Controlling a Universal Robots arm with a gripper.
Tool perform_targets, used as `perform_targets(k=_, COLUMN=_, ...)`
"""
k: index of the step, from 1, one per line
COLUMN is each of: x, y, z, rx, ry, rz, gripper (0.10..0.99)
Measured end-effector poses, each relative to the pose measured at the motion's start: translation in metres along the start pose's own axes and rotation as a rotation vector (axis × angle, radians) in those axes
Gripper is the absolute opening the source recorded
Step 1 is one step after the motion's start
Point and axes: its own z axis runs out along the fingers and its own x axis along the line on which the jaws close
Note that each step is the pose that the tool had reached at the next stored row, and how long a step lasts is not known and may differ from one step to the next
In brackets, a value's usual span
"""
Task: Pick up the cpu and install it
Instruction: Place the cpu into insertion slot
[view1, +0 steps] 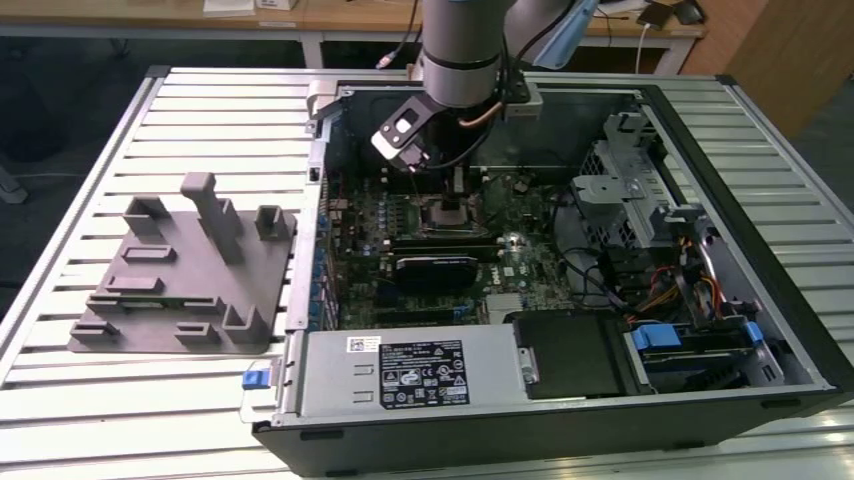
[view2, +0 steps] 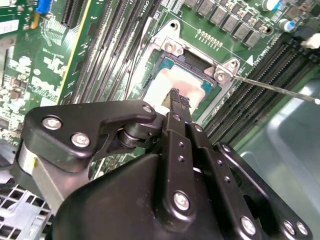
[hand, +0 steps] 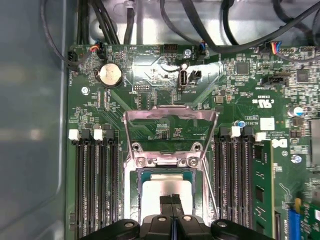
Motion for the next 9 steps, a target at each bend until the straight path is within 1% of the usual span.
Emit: perform_targets(k=9, x=-0.0003, y=0.0008, z=-0.0187, rx=-0.001, ry=0.0, rz=0.0, gripper=0.106)
